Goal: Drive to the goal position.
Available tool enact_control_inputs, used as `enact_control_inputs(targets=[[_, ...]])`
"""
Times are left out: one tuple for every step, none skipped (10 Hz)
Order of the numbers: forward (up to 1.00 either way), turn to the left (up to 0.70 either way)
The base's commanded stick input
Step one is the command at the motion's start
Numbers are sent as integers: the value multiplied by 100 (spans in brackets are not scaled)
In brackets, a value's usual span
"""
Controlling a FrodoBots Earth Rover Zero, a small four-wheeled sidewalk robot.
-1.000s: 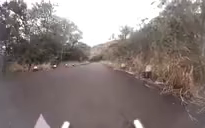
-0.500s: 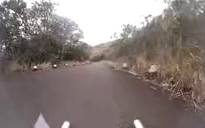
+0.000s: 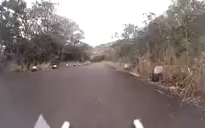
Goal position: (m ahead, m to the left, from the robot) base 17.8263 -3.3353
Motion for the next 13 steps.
enact_control_inputs(targets=[[50,0],[50,0],[50,0],[50,0],[50,0],[50,0],[50,0],[50,0],[50,0],[50,0],[50,0],[50,0],[50,0]])
